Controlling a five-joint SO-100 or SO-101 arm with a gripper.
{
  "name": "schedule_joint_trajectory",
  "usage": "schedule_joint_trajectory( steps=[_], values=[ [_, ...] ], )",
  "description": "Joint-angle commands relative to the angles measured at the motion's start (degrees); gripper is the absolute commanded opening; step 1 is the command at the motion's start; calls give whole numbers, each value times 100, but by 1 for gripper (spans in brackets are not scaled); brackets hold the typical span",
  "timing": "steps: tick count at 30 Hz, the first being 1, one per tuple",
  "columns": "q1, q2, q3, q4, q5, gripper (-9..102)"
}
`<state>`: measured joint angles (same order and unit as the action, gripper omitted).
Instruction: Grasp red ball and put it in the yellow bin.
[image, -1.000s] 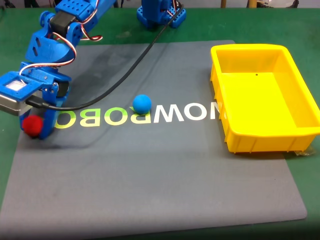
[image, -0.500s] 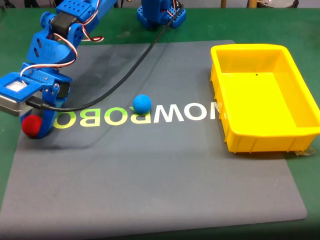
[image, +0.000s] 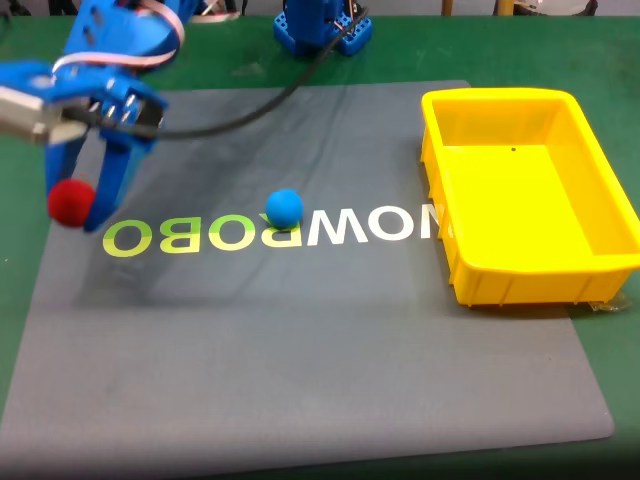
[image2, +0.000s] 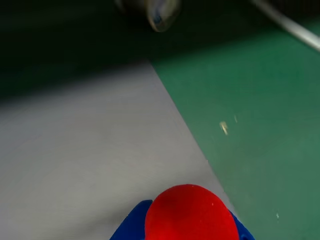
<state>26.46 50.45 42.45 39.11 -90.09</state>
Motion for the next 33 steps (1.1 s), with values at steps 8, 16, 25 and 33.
schedule_joint_trajectory(
  steps=[8,16,25,33],
  values=[
    [-1538,3516,1960,264,422,0],
    [-3129,4667,3340,264,492,0],
    [-4421,4904,3850,272,589,0],
    [-5098,4649,3911,272,642,0]
  ],
)
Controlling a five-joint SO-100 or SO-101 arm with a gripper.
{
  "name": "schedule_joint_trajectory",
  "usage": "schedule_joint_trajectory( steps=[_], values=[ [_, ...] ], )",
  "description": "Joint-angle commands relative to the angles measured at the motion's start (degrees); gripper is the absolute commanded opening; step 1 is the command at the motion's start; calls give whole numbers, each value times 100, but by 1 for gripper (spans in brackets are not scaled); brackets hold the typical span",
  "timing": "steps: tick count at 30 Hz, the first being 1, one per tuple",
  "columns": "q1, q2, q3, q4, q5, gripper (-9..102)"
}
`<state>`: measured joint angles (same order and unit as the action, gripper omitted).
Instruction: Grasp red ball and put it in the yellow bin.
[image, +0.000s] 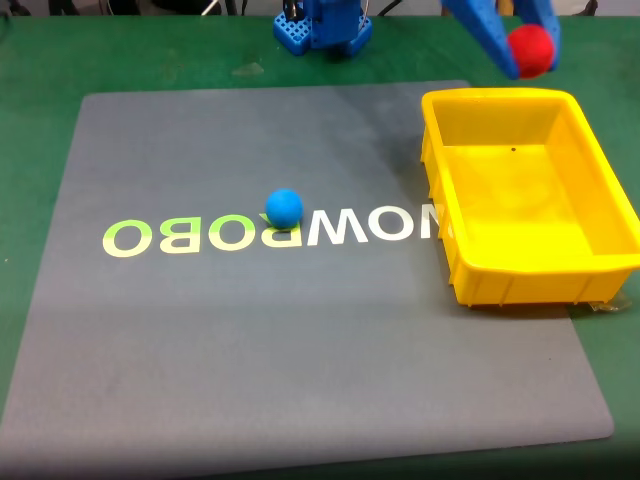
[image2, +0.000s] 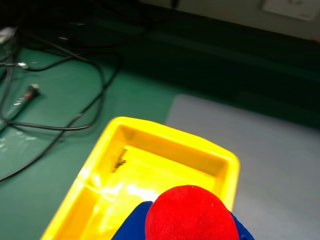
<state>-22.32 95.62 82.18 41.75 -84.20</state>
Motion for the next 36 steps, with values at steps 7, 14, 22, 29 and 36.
schedule_joint_trajectory(
  steps=[7,14,22,29,36],
  values=[
    [-475,-62,-62,-35,62,0],
    [-492,-132,-62,-44,123,10],
    [-334,-158,-62,-26,123,37],
    [-167,-70,-53,-9,79,37],
    [0,923,791,-26,-62,36]
  ],
)
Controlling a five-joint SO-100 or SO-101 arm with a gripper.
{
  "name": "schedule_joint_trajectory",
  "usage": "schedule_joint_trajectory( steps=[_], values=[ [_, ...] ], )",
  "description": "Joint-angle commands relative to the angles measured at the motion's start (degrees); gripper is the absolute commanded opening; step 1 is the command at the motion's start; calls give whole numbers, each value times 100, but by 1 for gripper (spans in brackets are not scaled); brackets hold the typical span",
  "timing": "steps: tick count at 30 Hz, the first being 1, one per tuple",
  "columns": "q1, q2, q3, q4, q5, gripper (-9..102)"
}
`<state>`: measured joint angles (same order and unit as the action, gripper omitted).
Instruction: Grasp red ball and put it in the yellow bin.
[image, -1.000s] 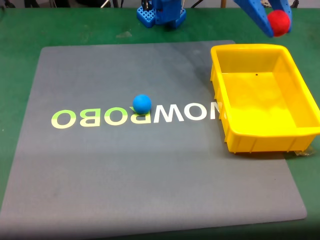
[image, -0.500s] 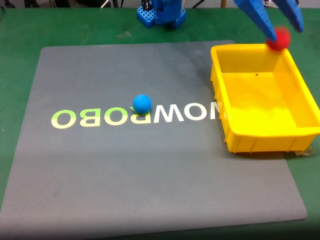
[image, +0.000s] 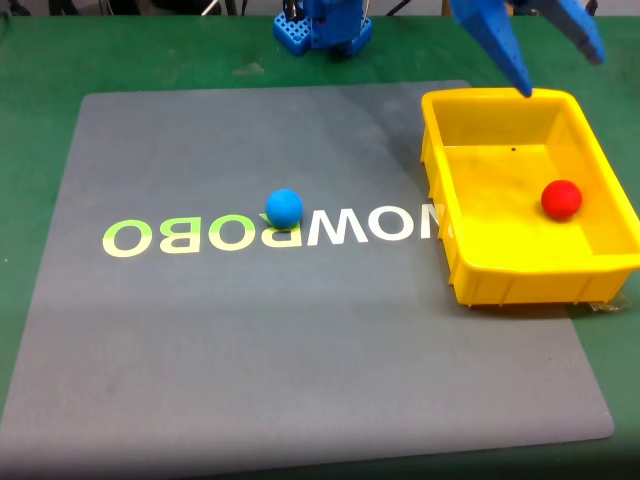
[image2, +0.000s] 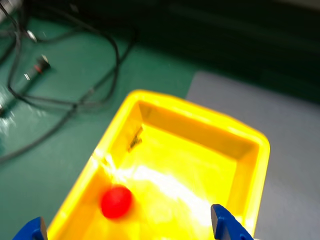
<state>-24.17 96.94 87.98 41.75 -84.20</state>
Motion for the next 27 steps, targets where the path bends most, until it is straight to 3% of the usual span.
schedule_joint_trajectory(
  steps=[1,5,11,20,27],
  values=[
    [237,1081,466,-26,-79,35],
    [501,2672,2118,-53,-272,28],
    [1143,5221,4948,-26,-993,0],
    [2197,7884,8209,299,-1819,0],
    [2276,8974,8938,1714,-1731,0]
  ],
)
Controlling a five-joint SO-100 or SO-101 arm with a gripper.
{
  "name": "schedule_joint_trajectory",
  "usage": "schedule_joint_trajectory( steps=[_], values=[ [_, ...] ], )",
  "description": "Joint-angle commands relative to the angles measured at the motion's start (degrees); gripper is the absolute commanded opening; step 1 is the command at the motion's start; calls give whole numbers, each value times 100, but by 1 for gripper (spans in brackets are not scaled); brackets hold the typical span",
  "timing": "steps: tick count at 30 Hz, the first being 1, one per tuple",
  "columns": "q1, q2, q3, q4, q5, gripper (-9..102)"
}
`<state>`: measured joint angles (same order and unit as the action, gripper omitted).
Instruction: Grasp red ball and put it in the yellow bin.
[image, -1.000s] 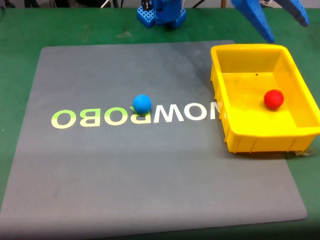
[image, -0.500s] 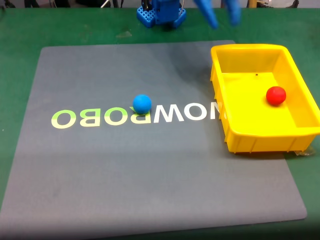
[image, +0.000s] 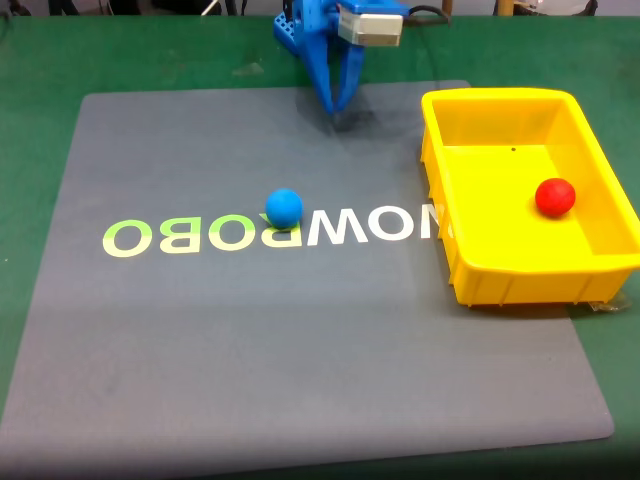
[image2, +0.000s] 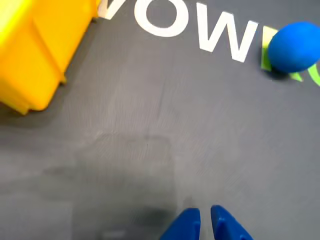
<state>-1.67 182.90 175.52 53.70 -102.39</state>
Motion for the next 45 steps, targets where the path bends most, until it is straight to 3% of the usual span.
schedule_joint_trajectory(
  steps=[1,15,45],
  values=[
    [18,501,202,765,114,0],
    [202,765,211,2452,255,0],
    [272,703,211,2496,343,0]
  ],
)
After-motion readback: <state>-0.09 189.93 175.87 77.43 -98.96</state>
